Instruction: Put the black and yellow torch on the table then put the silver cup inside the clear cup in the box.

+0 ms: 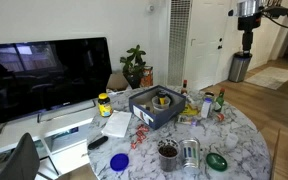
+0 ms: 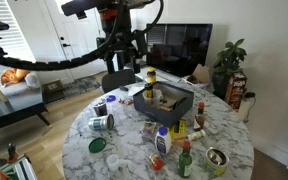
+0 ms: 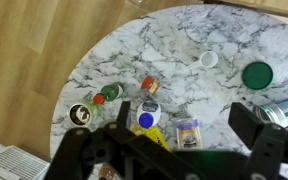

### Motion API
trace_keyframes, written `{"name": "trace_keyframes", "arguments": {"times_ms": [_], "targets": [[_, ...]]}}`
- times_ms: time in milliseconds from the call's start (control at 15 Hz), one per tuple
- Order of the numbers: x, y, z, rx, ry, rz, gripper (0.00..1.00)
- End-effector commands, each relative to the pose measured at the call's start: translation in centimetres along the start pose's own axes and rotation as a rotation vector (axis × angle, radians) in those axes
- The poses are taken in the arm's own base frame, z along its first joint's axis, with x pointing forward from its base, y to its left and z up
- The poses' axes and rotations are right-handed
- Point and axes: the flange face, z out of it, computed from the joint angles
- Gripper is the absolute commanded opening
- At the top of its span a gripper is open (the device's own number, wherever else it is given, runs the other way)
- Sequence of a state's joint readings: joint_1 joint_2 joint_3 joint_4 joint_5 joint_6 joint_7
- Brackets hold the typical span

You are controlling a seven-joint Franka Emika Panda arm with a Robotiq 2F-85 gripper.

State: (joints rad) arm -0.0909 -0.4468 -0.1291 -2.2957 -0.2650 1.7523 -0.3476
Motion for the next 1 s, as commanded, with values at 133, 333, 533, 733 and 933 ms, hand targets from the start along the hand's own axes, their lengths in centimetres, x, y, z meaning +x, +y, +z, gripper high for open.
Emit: {"name": "trace_keyframes", "arguments": {"times_ms": [133,333,533,733,933], "targets": [[2.9,-0.7,0.9,0.033,-0.007,-0.062,1.00],[9.5,-3.2,3.1,0.106,0.092,-0.146,1.00],[15.7,-5.5,5.9,0.126,0.211,-0.179,1.00],[21.9,-7.5,9.6,0.150,0.253,-0.215,1.00],[26.3,-9.3,12.1,0.175,0.249,-0.245,1.00]]}}
